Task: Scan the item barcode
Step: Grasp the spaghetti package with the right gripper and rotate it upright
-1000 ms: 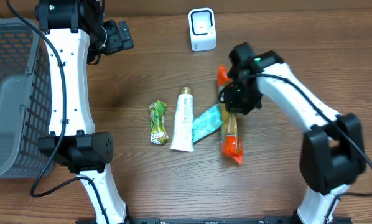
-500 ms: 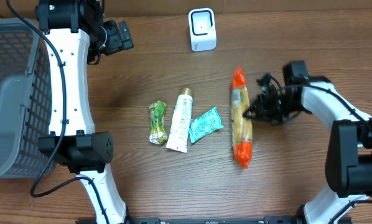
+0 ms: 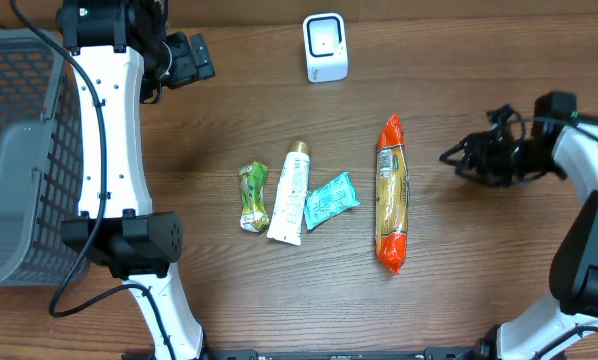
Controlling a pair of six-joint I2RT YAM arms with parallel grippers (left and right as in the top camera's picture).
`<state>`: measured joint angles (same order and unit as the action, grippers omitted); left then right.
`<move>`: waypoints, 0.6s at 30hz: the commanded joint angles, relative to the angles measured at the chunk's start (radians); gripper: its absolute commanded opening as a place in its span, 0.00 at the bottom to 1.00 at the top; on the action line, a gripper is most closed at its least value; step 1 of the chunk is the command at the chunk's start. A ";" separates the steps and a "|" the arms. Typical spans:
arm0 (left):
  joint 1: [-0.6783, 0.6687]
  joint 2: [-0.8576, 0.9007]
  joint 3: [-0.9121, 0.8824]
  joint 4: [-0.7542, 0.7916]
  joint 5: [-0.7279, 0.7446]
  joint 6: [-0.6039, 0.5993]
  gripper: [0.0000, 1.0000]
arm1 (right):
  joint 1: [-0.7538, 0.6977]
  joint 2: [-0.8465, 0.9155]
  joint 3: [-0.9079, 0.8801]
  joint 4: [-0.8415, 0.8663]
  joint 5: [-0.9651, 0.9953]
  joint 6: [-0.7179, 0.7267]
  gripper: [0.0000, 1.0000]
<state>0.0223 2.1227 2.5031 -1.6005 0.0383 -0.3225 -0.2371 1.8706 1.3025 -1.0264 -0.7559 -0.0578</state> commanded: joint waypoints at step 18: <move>0.003 -0.015 0.019 0.001 0.006 -0.014 1.00 | 0.534 -0.028 -0.115 0.077 0.607 0.349 1.00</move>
<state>0.0223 2.1227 2.5031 -1.6005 0.0387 -0.3225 0.2668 1.8633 1.2358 -0.9661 -0.2958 0.1761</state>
